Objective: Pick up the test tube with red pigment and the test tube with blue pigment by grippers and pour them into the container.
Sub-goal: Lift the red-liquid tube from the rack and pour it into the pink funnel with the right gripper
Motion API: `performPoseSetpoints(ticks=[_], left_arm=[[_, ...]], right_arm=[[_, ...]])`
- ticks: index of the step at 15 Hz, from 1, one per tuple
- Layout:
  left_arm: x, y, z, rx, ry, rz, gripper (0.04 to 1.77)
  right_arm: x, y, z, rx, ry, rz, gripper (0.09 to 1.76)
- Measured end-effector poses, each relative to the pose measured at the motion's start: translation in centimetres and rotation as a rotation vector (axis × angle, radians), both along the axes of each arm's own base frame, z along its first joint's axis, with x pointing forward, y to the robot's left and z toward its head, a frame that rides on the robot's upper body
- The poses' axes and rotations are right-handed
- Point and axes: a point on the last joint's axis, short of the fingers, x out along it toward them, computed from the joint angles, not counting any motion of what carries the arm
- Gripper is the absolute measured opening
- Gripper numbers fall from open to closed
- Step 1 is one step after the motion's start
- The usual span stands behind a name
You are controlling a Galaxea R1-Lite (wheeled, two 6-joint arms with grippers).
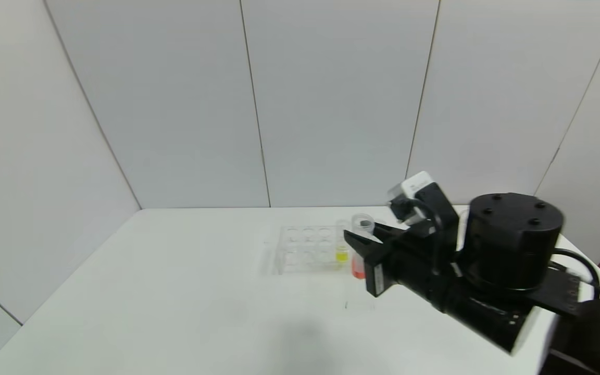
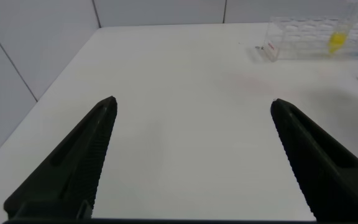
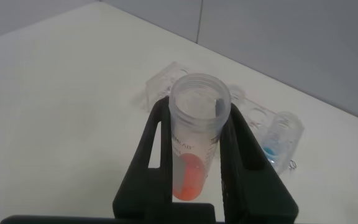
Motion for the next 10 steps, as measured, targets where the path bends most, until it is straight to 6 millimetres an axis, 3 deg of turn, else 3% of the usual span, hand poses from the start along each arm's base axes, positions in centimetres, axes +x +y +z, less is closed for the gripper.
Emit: performPoseSetpoints(ticks=[8, 10], left_arm=[[0.0, 0.0, 0.0, 0.000, 0.000, 0.000, 1.76], [0.0, 0.0, 0.0, 0.000, 0.000, 0.000, 1.76]], right_arm=[[-2.2, -17.7, 1.0, 0.068, 0.071, -0.056, 0.50], [-2.7, -21.4, 1.3, 0.094, 0.067, -0.077, 0.50]])
